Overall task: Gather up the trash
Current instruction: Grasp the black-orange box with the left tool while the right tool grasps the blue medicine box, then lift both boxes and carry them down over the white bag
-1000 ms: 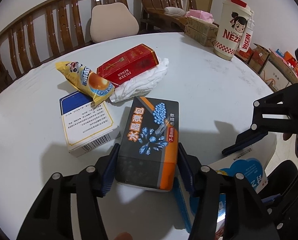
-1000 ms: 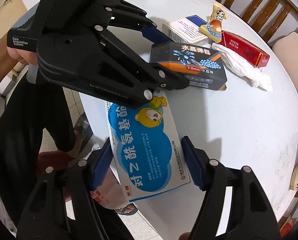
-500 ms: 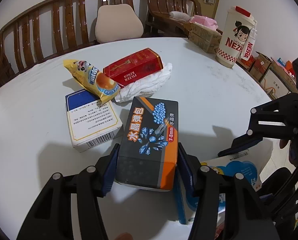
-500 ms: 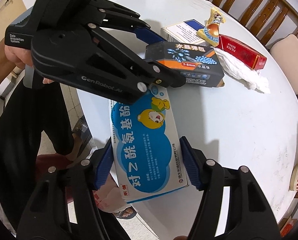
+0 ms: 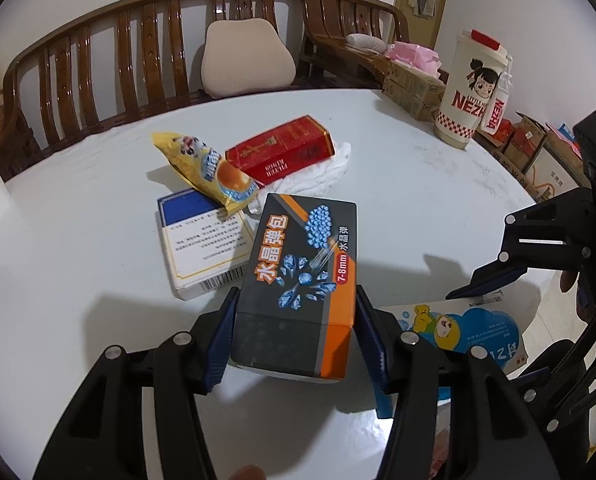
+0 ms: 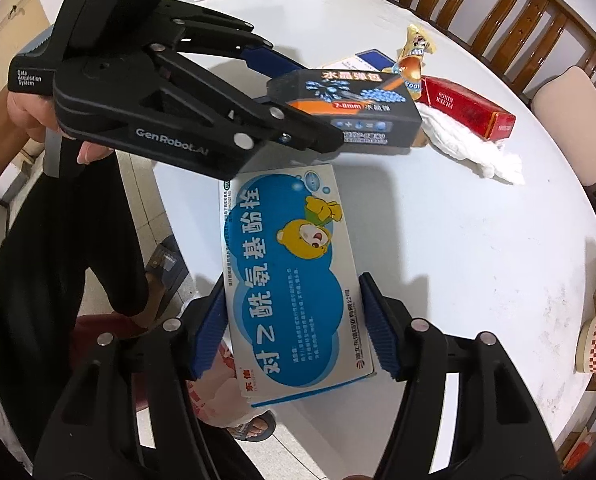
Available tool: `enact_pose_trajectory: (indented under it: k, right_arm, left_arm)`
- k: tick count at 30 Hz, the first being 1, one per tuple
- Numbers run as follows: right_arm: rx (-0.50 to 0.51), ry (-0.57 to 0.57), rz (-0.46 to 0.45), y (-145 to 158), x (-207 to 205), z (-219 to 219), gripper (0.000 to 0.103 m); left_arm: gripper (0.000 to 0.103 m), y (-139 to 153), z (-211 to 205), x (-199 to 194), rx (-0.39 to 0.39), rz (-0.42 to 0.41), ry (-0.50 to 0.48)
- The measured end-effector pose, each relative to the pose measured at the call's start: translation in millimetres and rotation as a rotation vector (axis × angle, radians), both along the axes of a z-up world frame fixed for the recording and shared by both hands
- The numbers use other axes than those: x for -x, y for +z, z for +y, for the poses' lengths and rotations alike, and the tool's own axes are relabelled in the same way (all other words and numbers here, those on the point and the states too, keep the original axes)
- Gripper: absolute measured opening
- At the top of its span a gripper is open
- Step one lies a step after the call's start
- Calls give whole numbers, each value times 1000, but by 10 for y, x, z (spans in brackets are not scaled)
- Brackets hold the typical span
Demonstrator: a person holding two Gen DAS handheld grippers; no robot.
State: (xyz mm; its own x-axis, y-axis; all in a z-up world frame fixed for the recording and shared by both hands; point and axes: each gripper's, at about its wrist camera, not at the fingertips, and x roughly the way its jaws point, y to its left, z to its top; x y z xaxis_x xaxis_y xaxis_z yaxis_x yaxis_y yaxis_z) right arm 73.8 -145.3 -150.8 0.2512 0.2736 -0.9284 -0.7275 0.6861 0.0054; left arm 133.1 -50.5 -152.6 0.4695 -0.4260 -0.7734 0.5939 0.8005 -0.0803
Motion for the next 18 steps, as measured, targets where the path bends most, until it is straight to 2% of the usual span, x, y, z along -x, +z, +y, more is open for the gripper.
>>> enact_pose_trajectory:
  k: [7, 18]
  right_arm:
    - [-7, 3, -41, 180, 91, -20, 61]
    - [-43, -20, -123, 688, 323, -167, 61]
  left_arm:
    - [53, 202, 88, 67, 7, -19, 48]
    - [53, 634, 193, 270, 19, -63, 119]
